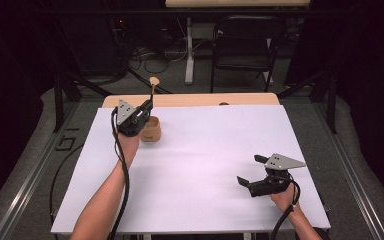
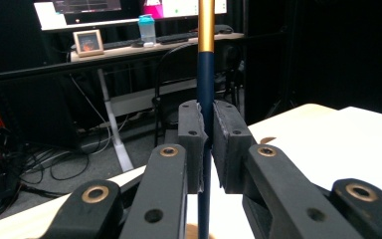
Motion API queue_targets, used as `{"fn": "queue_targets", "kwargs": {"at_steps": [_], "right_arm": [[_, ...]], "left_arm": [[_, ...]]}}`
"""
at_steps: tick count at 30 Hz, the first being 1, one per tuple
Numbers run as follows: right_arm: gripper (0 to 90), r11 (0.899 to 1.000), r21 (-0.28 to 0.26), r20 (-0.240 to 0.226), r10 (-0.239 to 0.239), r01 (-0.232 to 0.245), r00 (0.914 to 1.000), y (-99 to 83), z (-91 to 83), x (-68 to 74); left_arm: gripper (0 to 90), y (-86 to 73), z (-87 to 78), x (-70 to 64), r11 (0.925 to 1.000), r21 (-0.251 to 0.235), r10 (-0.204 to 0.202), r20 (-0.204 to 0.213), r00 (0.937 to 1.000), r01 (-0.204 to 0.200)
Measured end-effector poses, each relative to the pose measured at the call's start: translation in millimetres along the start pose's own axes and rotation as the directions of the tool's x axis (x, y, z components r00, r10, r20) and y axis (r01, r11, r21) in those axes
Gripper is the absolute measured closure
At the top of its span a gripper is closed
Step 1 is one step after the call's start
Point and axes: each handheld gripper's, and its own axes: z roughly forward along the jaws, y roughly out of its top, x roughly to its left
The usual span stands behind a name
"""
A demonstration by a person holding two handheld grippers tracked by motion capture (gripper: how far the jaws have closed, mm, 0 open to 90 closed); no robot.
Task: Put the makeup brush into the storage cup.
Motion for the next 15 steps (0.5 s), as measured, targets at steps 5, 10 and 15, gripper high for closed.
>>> {"fn": "queue_targets", "kwargs": {"at_steps": [5,10,15], "right_arm": [[0.0,1.000,0.001,-0.003,-0.001,0.001,1.0000,-0.4,-1.0,0.1],[0.0,1.000,-0.008,0.000,0.004,-0.004,1.0000,-0.3,-1.2,-0.9],[0.1,1.000,0.003,-0.001,-0.002,0.002,1.0000,-0.4,-1.1,-0.4]], "left_arm": [[83.7,-2.6,3.4,0.3,1.0000,-0.001,0.000,-0.011,0.9999,0.000],[83.7,-10.8,10.7,4.2,0.9998,0.018,-0.006,-0.037,0.9993,0.007],[83.6,-17.6,14.3,7.5,0.9989,0.037,-0.026,-0.056,0.9981,0.029]]}}
